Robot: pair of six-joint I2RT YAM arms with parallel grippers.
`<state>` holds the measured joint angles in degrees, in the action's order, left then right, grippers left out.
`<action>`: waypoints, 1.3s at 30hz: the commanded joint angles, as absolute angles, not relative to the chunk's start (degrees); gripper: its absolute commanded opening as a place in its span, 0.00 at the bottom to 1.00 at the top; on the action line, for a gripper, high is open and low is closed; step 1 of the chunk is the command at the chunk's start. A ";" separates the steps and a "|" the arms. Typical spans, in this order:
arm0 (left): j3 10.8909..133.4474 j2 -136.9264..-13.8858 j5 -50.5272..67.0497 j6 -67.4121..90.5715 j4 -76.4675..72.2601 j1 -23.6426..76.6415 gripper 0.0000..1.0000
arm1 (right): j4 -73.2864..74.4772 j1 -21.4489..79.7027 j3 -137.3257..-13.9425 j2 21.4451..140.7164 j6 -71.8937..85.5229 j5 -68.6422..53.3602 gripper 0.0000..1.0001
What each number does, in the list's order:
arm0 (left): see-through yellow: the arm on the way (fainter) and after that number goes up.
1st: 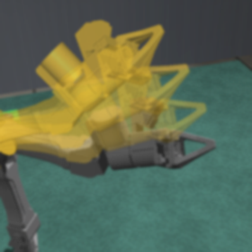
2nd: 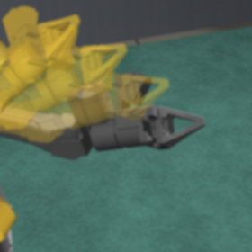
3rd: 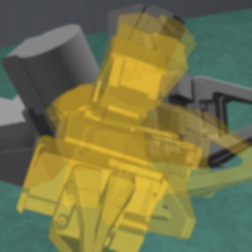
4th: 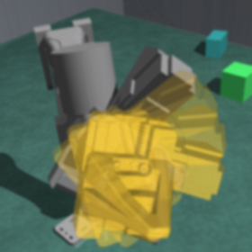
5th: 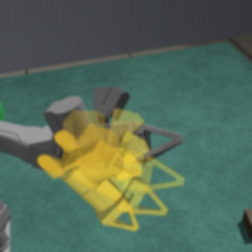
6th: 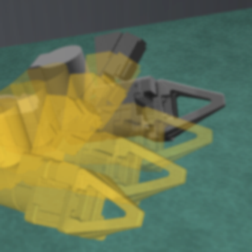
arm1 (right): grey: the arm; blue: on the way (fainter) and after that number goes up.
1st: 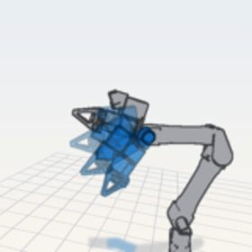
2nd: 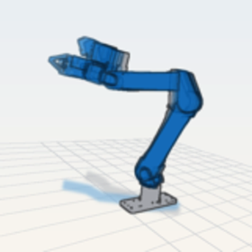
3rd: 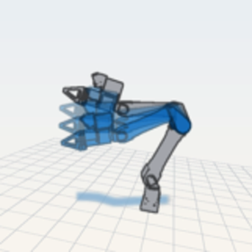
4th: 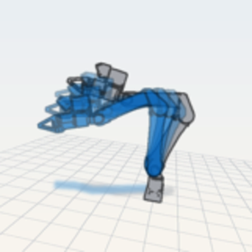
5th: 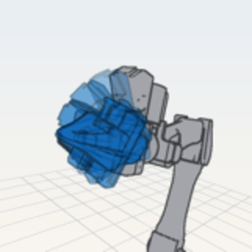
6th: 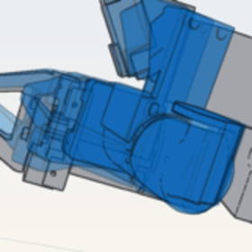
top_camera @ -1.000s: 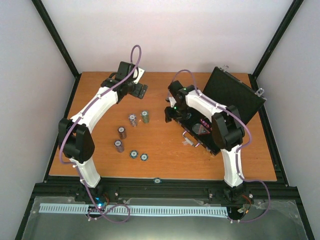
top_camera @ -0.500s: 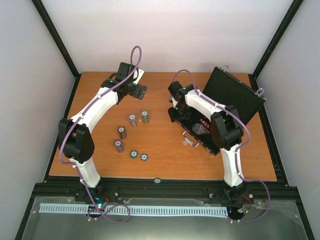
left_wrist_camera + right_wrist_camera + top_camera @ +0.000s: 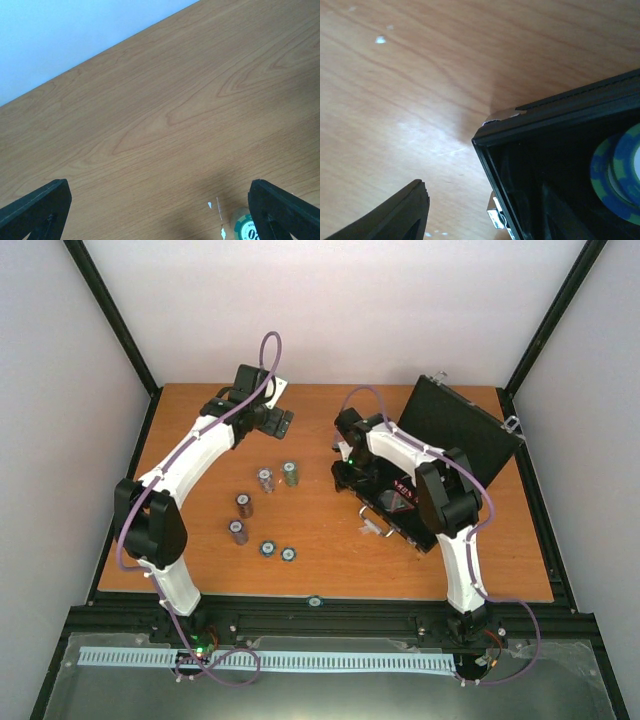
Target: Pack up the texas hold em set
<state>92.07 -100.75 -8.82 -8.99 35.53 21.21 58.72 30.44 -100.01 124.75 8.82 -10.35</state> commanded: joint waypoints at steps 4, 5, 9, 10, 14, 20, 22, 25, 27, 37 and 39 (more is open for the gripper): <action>91.36 -98.20 -10.11 -10.10 34.42 20.74 1.00 | 56.45 36.37 -100.80 124.01 10.25 -21.77 0.61; 91.14 -97.96 -10.25 -10.18 34.44 20.74 1.00 | 56.31 36.87 -100.90 124.01 10.73 -22.12 0.61; 90.22 -97.17 -10.50 -10.37 34.44 20.74 1.00 | 55.90 38.62 -101.39 123.98 12.16 -23.25 0.61; 89.92 -96.94 -10.54 -10.41 34.45 20.74 1.00 | 56.01 39.05 -101.73 124.08 12.13 -23.14 0.61; 89.56 -96.67 -10.52 -10.41 34.51 20.75 1.00 | 56.23 39.46 -102.68 124.39 12.43 -20.67 0.62; 89.43 -96.24 -10.36 -10.28 34.66 20.74 1.00 | 58.02 39.46 -105.86 122.62 10.49 -18.08 0.64; 89.54 -96.22 -10.23 -10.22 34.72 20.75 1.00 | 59.11 39.46 -107.12 121.26 9.91 -17.20 0.64; 89.67 -96.15 -10.09 -10.20 34.85 20.74 1.00 | 60.47 39.38 -107.38 119.21 9.95 -13.12 0.65; 89.72 -96.22 -10.10 -10.04 34.96 20.74 1.00 | 61.66 39.17 -107.21 118.69 10.07 -8.28 0.65; 90.09 -97.21 -9.99 -9.33 35.50 20.74 1.00 | 60.39 38.87 -101.01 117.90 -0.10 9.92 0.64; 90.09 -97.58 -10.02 -9.24 35.64 20.76 1.00 | 58.72 38.49 -100.24 117.69 -1.11 9.79 0.65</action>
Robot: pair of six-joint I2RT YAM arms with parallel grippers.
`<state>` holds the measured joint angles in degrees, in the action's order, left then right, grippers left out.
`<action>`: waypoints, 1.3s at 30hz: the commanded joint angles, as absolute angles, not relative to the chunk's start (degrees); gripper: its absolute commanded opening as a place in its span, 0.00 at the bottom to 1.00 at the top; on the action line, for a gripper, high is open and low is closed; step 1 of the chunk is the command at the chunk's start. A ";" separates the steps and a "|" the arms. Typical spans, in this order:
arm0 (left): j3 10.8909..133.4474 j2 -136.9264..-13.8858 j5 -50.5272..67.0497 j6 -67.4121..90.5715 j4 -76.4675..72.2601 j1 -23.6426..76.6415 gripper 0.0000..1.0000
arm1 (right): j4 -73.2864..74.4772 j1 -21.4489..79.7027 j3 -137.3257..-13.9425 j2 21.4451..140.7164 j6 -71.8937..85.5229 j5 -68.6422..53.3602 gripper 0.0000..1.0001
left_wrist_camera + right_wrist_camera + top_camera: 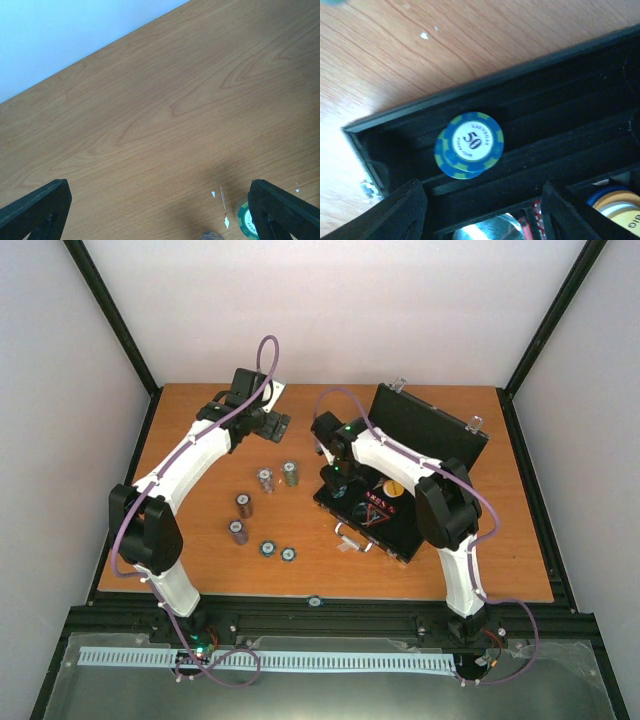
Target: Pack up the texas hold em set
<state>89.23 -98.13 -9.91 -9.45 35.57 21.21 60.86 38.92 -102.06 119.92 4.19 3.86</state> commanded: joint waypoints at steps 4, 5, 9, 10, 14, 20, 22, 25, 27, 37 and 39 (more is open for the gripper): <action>90.54 -98.58 -9.90 -9.14 36.00 20.74 1.00 | 55.49 38.41 -97.95 116.53 -2.66 10.74 0.64; 90.75 -98.75 -9.92 -9.10 36.10 20.74 1.00 | 54.99 38.41 -97.41 116.14 -3.18 10.80 0.64; 91.64 -99.62 -9.60 -8.75 36.50 20.75 1.00 | 53.24 38.41 -94.26 114.02 -4.61 9.60 0.64; 91.87 -99.87 -9.50 -8.66 36.49 20.73 1.00 | 52.78 38.41 -93.47 113.46 -4.84 8.93 0.64; 92.37 -100.66 -9.54 -8.53 36.79 20.74 1.00 | 51.43 38.49 -91.06 111.30 -5.84 6.29 0.65; 93.27 -101.40 -9.76 -8.11 37.03 20.74 1.00 | 50.10 38.58 -89.64 111.00 -7.38 3.68 0.68; 93.92 -101.66 -9.75 -7.94 37.42 20.74 1.00 | 49.80 38.74 -89.81 111.68 -7.43 3.65 0.69; 94.45 -101.67 -9.67 -7.67 37.64 20.74 1.00 | 49.48 39.17 -89.90 112.51 -7.86 4.30 0.69; 94.64 -101.52 -9.74 -7.44 37.72 20.71 1.00 | 49.48 39.41 -89.98 113.11 -8.32 5.09 0.69; 96.25 -101.08 -9.49 -5.69 38.10 20.74 1.00 | 49.55 42.96 -89.85 116.35 -10.75 10.02 0.67; 96.62 -101.08 -9.10 -5.25 38.23 20.74 1.00 | 49.65 43.88 -90.01 117.15 -11.00 11.55 0.67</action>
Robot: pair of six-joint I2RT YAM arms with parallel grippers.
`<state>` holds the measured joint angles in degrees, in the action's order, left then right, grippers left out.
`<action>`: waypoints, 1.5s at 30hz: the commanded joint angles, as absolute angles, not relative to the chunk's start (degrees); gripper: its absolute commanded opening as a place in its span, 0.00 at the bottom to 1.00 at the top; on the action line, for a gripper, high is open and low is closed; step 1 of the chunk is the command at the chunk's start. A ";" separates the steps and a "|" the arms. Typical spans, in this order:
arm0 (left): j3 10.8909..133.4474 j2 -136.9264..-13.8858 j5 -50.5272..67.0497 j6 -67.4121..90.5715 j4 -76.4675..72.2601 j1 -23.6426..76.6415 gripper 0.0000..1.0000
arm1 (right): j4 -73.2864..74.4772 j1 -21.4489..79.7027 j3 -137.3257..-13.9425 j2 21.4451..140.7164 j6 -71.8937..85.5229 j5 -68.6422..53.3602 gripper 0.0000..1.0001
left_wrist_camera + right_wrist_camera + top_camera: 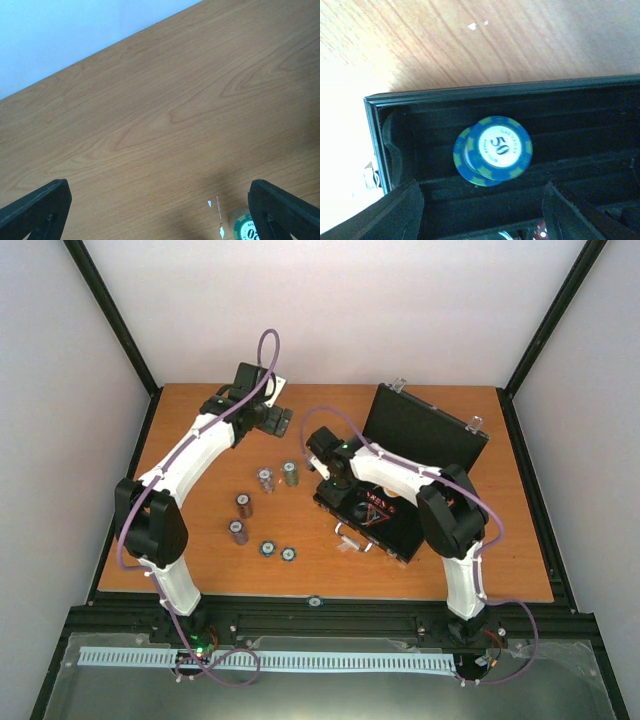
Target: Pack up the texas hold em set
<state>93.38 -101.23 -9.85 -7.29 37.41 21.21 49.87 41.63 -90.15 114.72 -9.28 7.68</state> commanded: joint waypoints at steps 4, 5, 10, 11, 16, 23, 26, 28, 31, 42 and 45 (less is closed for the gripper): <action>96.78 -100.43 -8.99 -4.75 38.56 20.74 1.00 | 49.61 44.59 -89.34 118.17 -11.24 12.82 0.67; 96.72 -100.10 -9.03 -4.71 38.58 20.74 1.00 | 49.56 44.64 -89.08 118.33 -11.32 13.07 0.67; 95.89 -98.94 -9.14 -4.66 38.54 20.74 1.00 | 49.24 44.65 -88.53 119.27 -11.68 14.55 0.67; 95.58 -98.83 -9.18 -4.67 38.48 20.74 1.00 | 49.22 44.63 -88.55 119.58 -11.75 14.73 0.67; 94.09 -97.86 -9.26 -4.73 38.09 20.74 1.00 | 49.22 44.65 -88.82 121.18 -12.02 16.07 0.67; 93.51 -97.30 -10.12 -5.25 38.01 20.74 1.00 | 49.40 44.60 -89.02 122.83 -11.71 17.16 0.61; 93.30 -97.13 -10.40 -5.30 38.05 20.74 1.00 | 49.46 44.41 -88.99 123.24 -11.02 17.82 0.48; 93.23 -96.91 -10.64 -5.40 37.99 20.74 1.00 | 49.54 44.18 -89.12 123.52 -10.51 17.67 0.43; 93.03 -96.73 -10.83 -5.53 38.00 20.74 1.00 | 49.79 43.90 -89.51 123.53 -10.13 17.08 0.39; 92.60 -96.24 -11.85 -6.23 37.84 20.74 1.00 | 50.62 42.77 -93.19 122.99 -8.37 18.69 0.31; 92.61 -96.24 -11.92 -6.33 37.86 20.74 1.00 | 50.54 42.10 -93.86 122.64 -7.55 19.79 0.29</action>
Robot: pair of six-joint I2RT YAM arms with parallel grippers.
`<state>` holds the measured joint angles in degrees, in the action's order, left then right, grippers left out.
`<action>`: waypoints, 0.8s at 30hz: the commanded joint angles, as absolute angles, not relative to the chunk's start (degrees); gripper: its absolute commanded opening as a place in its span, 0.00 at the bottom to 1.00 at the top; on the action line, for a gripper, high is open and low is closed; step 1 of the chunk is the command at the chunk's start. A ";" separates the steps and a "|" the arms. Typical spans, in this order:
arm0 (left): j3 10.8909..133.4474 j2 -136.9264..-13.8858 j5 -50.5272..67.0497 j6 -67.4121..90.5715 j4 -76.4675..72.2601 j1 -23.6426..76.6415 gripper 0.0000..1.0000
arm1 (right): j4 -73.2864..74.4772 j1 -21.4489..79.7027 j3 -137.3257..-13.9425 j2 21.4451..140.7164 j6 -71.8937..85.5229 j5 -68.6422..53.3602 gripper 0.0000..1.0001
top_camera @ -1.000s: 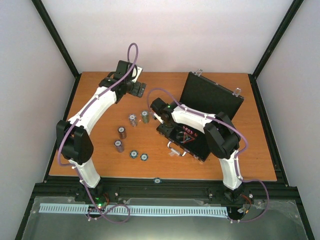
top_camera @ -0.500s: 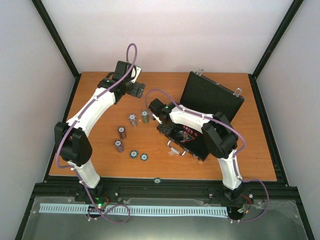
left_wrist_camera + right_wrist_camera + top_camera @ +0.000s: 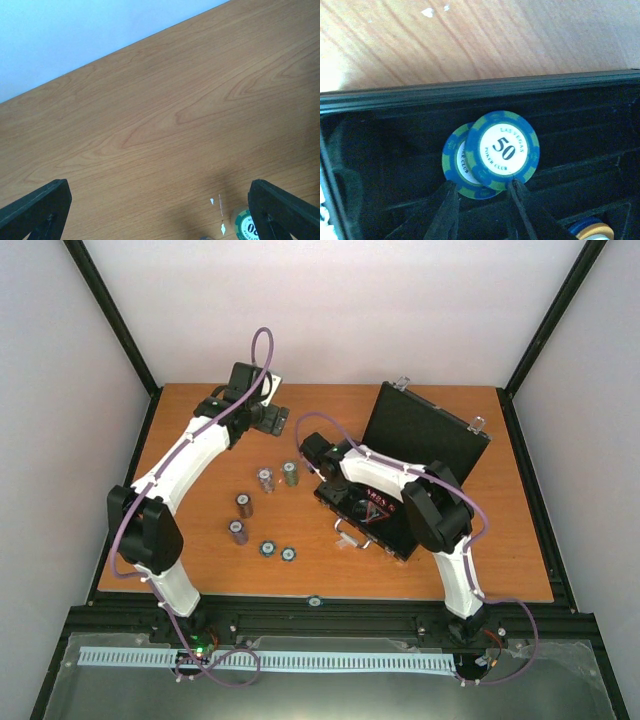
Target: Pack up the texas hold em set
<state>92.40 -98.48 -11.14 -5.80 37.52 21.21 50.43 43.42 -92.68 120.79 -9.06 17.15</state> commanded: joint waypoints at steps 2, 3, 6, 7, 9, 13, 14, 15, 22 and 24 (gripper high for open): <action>92.55 -96.35 -12.03 -6.37 37.75 20.74 1.00 | 50.35 41.57 -94.08 122.21 -7.22 19.64 0.29; 92.51 -96.40 -12.04 -6.41 37.77 20.74 1.00 | 50.44 41.37 -94.17 122.05 -7.27 19.28 0.30; 92.53 -96.58 -12.05 -6.42 37.77 20.74 1.00 | 50.44 41.22 -93.90 121.34 -7.67 18.75 0.32; 92.55 -96.69 -12.00 -6.42 37.68 20.74 1.00 | 50.11 41.22 -93.41 120.77 -7.75 18.29 0.34; 92.55 -96.92 -11.91 -6.41 37.62 20.70 1.00 | 49.64 41.22 -92.74 119.72 -8.04 17.35 0.42; 92.66 -97.37 -11.86 -6.34 37.57 20.74 1.00 | 48.26 41.22 -90.97 117.54 -9.42 14.42 0.58; 92.68 -97.45 -11.79 -6.34 37.57 20.79 1.00 | 47.99 41.22 -90.63 117.25 -9.74 13.96 0.62; 92.70 -97.61 -11.76 -6.33 37.58 20.75 1.00 | 47.87 41.22 -90.26 117.15 -9.96 13.56 0.66; 92.73 -97.86 -11.90 -6.41 37.78 20.74 1.00 | 45.96 41.22 -88.72 119.60 -10.09 10.55 0.72; 92.49 -97.83 -12.04 -6.42 37.75 20.74 1.00 | 45.79 41.22 -89.17 120.91 -10.19 12.17 0.72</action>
